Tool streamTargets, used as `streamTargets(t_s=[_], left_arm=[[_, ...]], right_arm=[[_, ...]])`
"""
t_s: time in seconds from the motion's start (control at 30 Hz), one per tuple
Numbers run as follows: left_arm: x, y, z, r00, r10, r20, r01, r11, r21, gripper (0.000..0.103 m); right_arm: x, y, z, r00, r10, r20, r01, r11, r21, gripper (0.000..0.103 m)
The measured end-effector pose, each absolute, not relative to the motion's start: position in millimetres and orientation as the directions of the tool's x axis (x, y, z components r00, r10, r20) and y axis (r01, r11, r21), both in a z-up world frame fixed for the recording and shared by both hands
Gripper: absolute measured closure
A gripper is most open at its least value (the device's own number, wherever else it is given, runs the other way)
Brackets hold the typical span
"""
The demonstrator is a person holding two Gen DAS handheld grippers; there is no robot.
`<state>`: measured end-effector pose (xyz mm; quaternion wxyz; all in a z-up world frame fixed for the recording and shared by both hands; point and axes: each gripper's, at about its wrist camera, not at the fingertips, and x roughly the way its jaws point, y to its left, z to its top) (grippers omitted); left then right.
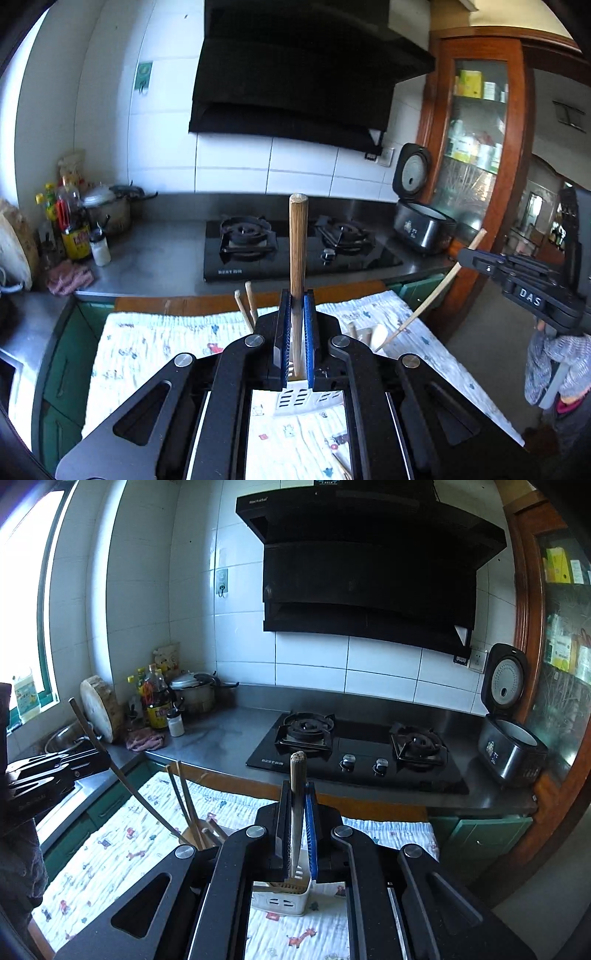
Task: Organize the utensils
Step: 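Carry both held chopsticks over the white holder and lower them in, then open both tools to release the chopsticks into the holder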
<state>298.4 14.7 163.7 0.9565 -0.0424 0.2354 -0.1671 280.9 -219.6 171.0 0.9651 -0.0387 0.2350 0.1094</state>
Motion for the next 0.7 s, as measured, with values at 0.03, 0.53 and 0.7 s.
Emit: streamTargets(t_s=[0.03,0.53,0.7], left_arm=[[302.6,14.9,158.3,0.834,-0.333,-0.441,0.291,0.943,-0.162,0.097],[338.3,16.7,100.0,0.761,-0.331,-0.557,0.268,0.944,-0.195,0.097],[342.7,15.6,91.4,0.748,-0.337,-0.572,0.269,0.941,-0.203,0.097]], right_arm=[[284.3,-218.8,166.5,0.861,0.199,-0.469,-0.234,0.972,-0.018,0.096],[306.9,-209.6,110.1,0.803,0.183,-0.567,-0.245,0.969,-0.033,0.096],[307.6,-211.9,103.7,0.797,0.185,-0.575,-0.244,0.969,-0.026,0.096]])
